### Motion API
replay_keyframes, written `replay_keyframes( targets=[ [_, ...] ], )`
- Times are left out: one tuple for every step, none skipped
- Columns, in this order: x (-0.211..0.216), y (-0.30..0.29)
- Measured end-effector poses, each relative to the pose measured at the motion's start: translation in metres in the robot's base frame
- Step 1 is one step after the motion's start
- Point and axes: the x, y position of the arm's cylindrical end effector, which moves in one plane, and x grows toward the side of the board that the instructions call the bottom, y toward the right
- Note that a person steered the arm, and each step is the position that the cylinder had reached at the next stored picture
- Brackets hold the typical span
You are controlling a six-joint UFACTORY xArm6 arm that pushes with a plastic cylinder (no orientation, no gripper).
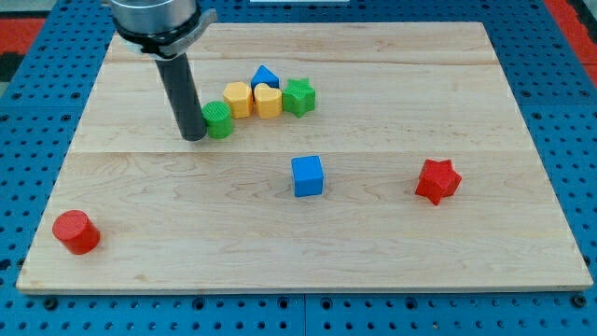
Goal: Push the green circle into the bottom of the yellow hexagon
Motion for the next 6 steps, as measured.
replay_keyframes(
  targets=[
    [0.0, 0.012],
    [0.0, 0.018],
    [0.0, 0.028],
    [0.009, 0.033],
    [0.021, 0.03],
    [0.024, 0.012]
  ],
)
